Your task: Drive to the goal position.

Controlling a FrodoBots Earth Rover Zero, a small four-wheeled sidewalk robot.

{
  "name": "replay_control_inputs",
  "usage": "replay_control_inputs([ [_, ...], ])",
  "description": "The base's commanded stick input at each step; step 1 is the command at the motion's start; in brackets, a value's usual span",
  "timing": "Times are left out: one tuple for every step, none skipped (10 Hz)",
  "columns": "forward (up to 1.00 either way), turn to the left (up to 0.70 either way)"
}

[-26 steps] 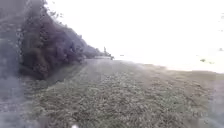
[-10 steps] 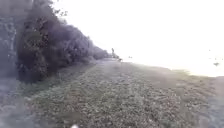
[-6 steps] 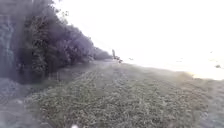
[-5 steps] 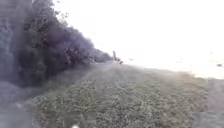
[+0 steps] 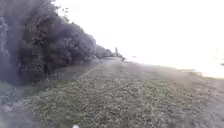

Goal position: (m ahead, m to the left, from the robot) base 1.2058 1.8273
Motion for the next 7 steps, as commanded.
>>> replay_control_inputs([
  [0.6, 0.0],
  [0.6, 0.0],
  [0.6, 0.0],
  [0.6, 0.0],
  [0.6, 0.0],
  [0.6, 0.0],
  [0.6, 0.0],
])
